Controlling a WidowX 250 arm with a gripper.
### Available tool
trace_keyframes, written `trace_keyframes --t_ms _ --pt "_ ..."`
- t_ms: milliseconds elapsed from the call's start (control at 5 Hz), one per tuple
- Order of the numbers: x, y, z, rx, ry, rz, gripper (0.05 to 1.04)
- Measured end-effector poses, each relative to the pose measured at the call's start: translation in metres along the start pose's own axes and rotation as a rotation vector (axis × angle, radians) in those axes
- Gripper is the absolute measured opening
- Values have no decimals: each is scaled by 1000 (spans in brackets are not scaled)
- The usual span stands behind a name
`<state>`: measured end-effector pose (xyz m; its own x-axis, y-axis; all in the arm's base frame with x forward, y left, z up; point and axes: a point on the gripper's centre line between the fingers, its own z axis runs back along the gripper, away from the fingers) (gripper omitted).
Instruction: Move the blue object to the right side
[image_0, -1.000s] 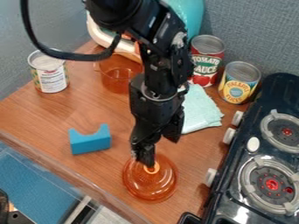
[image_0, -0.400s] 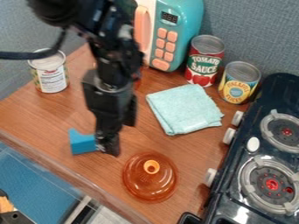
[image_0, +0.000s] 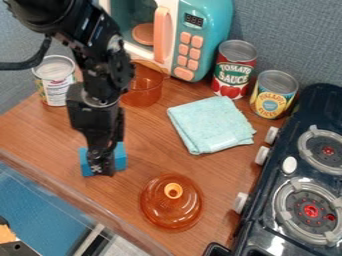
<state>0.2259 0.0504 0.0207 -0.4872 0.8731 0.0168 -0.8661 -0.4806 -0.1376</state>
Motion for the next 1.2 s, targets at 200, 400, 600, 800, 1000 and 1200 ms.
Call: trace_keyframes --t_ms 200,400,600,800,1000,1200 --pt "10 -4 -10 19 -24 66 1001" --pt "11 -3 -25 50 -16 74 1001" --pt "11 -1 -37 87 -11 77 945" --pt "14 -4 -38 91 5 99 658" --pt "13 -2 -38 105 11 89 363" --pt "14 -7 -31 92 21 84 317"
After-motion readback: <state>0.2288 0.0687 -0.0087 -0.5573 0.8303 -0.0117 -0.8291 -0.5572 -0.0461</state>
